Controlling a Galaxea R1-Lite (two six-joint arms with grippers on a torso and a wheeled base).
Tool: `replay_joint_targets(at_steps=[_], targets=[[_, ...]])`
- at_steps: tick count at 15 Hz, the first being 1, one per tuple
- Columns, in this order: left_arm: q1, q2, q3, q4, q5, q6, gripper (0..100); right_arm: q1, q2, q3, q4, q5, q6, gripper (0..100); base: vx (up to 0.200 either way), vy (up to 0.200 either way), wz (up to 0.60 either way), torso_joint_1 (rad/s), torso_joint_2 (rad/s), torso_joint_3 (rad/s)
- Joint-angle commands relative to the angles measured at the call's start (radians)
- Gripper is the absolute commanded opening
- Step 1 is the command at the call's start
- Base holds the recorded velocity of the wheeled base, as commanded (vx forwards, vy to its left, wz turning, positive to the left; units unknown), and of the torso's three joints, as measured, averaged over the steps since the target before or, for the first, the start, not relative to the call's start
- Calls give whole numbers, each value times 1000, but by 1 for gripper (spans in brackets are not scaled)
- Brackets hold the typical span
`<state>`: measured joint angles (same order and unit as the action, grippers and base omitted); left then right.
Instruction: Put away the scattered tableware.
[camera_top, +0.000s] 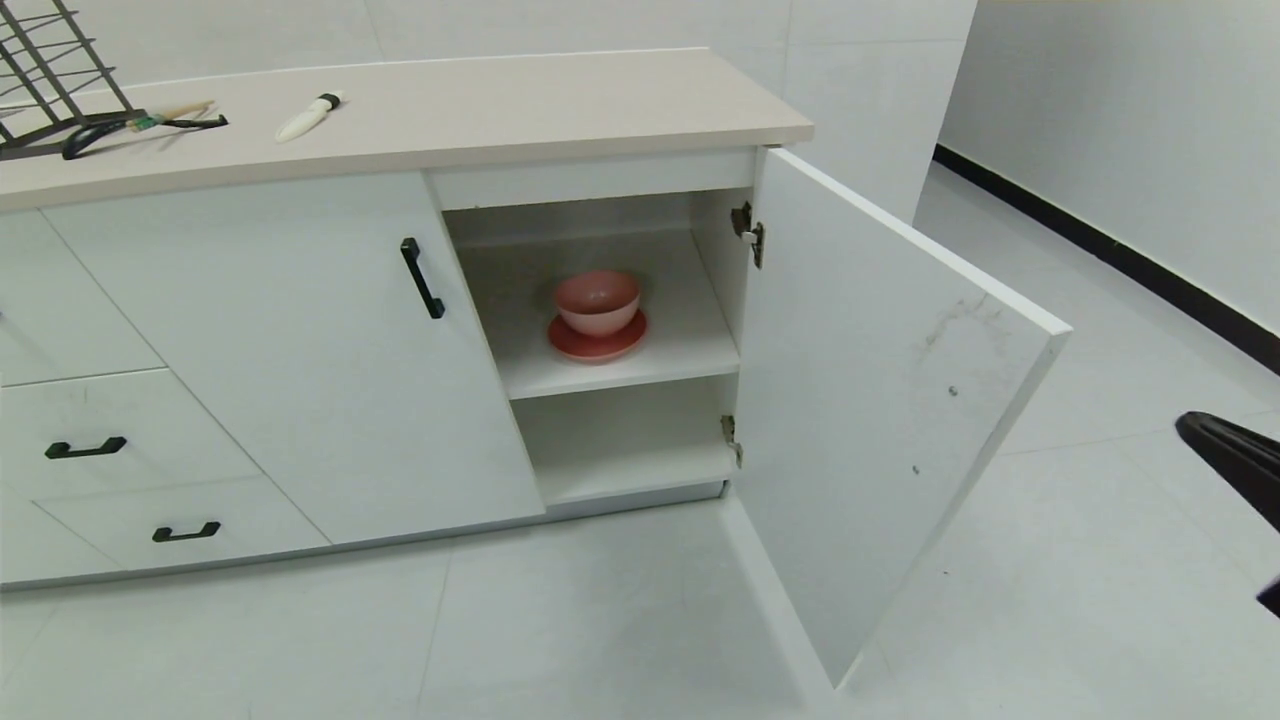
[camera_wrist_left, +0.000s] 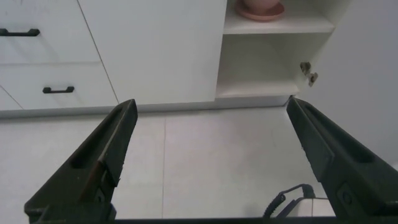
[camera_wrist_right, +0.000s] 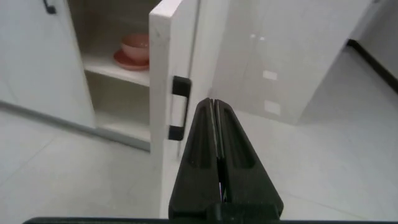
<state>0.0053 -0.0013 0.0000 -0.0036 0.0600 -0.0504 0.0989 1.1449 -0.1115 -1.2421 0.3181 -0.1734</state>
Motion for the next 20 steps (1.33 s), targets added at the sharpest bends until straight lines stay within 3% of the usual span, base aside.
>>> replay_joint_targets(at_steps=[1,5,7,10,17,20], targets=[[1,1,0,-1,-2,0,100,-1,315,-70,-126,85,-34,0,0,0,0,0,0,0],[1,1,-2,-1,-2,-2,100,8,426,-223,-145,93,-37,0,0,0,0,0,0,0],[1,1,0,-1,-2,-2,100,25,464,-269,-160,147,-63,0,0,0,0,0,0,0],[1,1,-2,-1,-2,-3,100,67,507,-286,-161,196,-110,0,0,0,0,0,0,0],[1,1,-2,-1,0,-5,100,160,526,-272,-161,194,-112,0,0,0,0,0,0,0],[1,1,-2,-1,0,-5,100,281,559,-289,-161,193,-112,0,0,0,0,0,0,0]])
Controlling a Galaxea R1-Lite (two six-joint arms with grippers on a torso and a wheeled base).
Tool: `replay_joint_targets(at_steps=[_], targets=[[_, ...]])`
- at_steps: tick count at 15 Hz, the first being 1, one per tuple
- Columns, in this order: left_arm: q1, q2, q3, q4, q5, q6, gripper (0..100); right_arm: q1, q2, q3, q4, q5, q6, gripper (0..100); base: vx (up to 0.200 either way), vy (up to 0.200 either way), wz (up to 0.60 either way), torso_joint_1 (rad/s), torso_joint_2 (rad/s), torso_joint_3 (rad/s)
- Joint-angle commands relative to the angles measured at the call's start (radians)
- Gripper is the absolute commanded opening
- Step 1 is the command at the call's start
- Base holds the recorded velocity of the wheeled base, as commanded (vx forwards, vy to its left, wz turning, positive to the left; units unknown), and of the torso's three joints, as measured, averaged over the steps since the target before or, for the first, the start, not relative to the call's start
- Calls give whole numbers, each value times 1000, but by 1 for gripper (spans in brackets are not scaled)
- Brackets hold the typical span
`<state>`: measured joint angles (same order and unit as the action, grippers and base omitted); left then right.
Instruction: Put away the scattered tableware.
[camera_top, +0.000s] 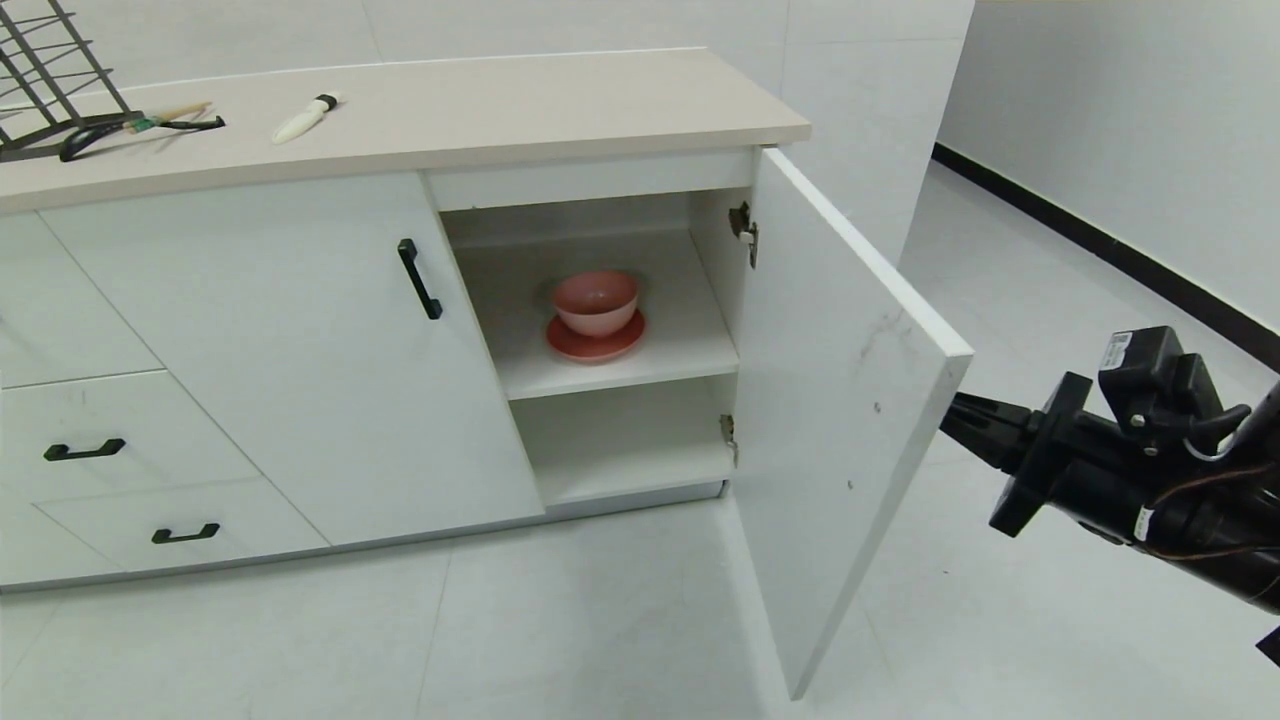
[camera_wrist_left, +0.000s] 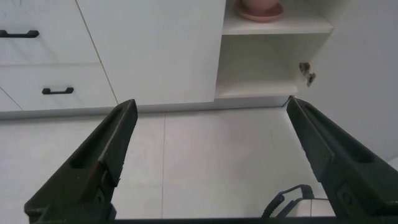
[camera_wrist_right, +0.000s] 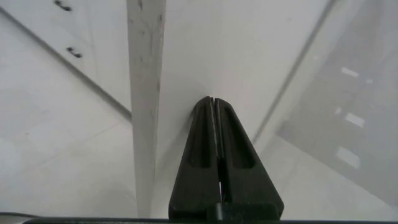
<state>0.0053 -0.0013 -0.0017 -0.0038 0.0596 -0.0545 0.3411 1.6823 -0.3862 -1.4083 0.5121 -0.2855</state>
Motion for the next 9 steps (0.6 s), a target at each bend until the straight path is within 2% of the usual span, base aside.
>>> replay_joint_targets(at_steps=[1,9], targets=[[1,1,0,-1,0,-1,100,52,36,-31,5,-1,0,0,0,0,0,0,0,0],[1,1,0,-1,0,-1,100,207,166,-212,5,-1,2,0,0,0,0,0,0,0]])
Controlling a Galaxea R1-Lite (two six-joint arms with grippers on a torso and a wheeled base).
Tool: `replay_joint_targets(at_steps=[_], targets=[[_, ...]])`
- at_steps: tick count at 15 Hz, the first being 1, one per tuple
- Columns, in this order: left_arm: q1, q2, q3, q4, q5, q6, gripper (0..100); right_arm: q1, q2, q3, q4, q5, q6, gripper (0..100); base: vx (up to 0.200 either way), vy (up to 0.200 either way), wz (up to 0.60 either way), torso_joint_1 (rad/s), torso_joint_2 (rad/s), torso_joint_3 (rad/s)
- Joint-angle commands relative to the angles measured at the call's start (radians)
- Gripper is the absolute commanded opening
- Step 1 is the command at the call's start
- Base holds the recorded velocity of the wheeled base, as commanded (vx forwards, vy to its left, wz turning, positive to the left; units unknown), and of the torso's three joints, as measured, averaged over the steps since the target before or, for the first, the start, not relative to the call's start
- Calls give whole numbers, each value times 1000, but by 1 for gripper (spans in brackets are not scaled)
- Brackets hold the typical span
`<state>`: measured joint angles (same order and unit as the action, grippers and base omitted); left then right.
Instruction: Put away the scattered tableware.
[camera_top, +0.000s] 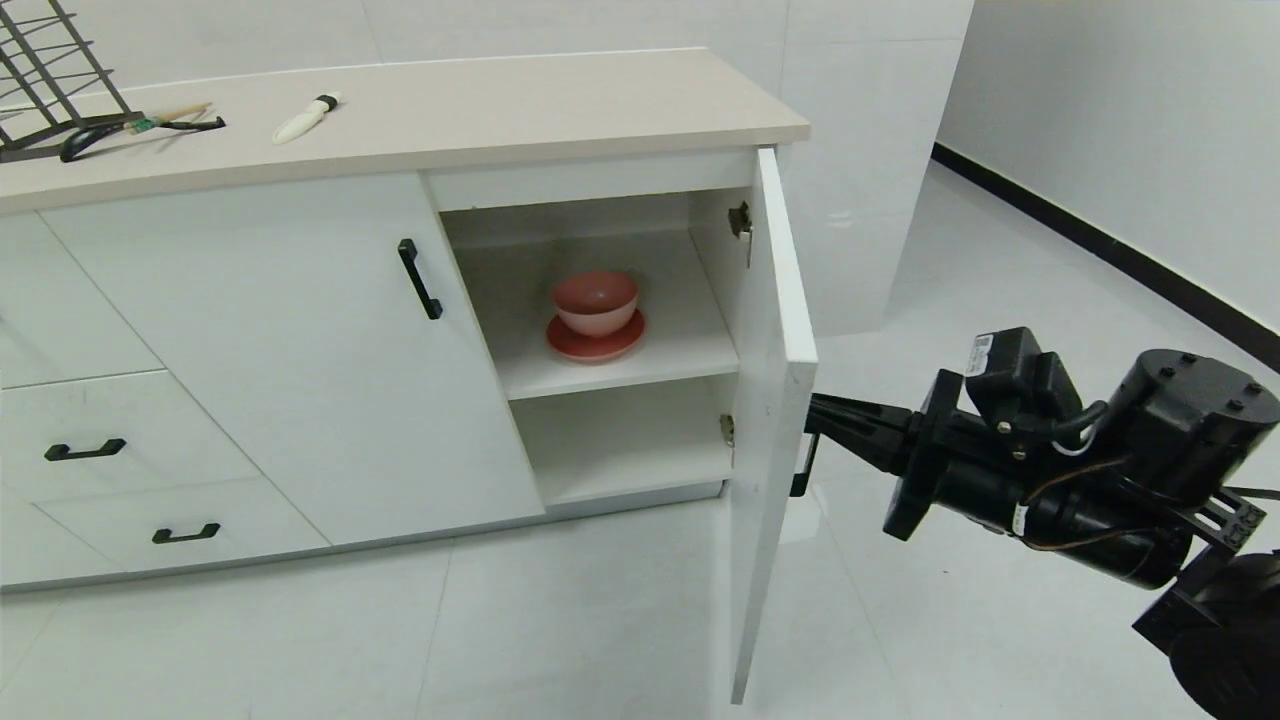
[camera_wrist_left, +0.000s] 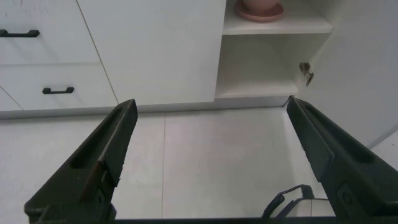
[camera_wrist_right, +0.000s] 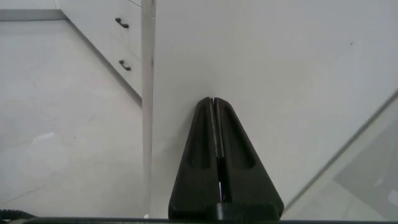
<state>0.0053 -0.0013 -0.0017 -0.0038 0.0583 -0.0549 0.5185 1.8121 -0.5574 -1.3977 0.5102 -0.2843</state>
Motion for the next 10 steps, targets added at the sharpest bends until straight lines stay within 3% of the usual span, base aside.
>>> replay_joint_targets(at_steps=[1,10], targets=[[1,1,0,-1,2,0,100,52,46,-68,-6,1,0,0,0,0,0,0,0,0],[1,1,0,-1,0,0,100,117,145,-239,-6,-1,2,0,0,0,0,0,0,0]])
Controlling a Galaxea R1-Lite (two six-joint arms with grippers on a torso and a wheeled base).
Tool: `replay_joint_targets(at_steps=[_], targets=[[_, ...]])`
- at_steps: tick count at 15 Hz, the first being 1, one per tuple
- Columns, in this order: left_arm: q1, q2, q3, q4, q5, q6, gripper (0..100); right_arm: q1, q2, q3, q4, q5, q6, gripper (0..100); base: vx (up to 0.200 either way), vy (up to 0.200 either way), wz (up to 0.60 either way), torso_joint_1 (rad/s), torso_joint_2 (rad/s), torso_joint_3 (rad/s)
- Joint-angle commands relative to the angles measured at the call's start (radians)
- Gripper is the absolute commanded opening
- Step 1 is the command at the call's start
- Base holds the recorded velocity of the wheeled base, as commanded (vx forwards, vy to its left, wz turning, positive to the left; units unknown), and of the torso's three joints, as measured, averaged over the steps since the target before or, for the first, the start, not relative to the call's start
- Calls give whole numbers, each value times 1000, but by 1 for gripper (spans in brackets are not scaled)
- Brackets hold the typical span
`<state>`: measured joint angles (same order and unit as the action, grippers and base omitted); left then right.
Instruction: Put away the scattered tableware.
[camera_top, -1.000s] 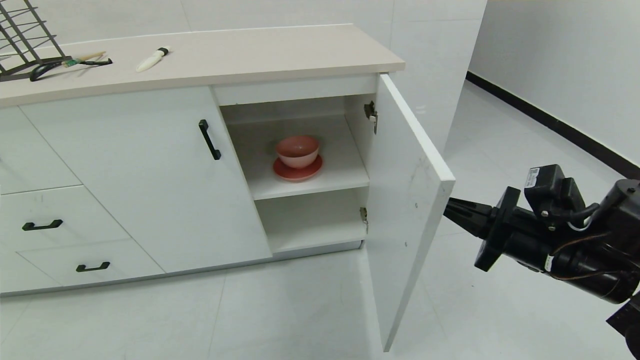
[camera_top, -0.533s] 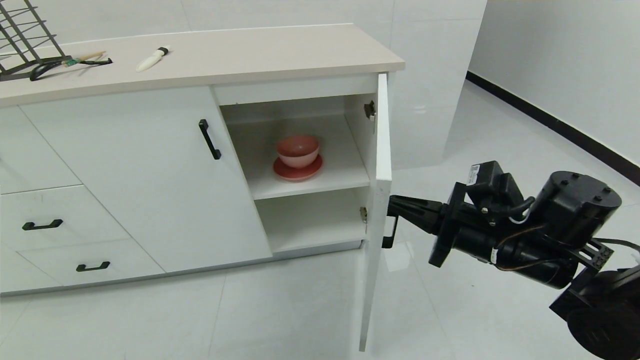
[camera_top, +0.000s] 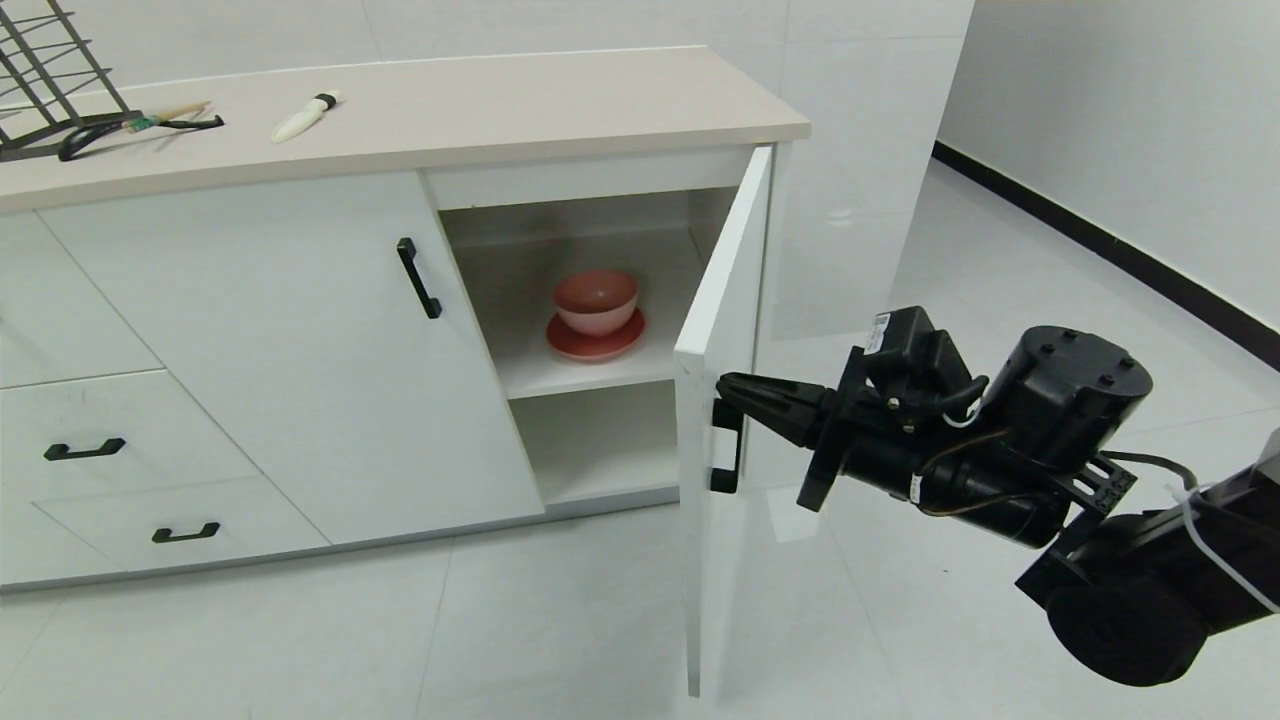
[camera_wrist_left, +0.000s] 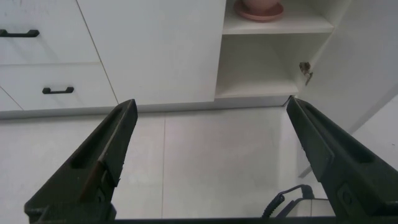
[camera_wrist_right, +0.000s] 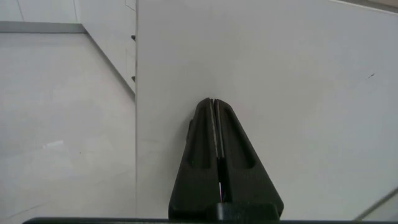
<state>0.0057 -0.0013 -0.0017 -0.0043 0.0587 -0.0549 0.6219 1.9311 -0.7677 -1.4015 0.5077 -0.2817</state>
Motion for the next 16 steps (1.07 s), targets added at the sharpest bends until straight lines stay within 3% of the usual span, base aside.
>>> replay_joint_targets(at_steps=[1,16], targets=[[0,1,0,0,1,0,100,27,42,-50,-2,2,-1,0,0,0,0,0,0,0],[0,1,0,0,1,0,100,71,212,-298,-2,2,-1,0,0,0,0,0,0,0]])
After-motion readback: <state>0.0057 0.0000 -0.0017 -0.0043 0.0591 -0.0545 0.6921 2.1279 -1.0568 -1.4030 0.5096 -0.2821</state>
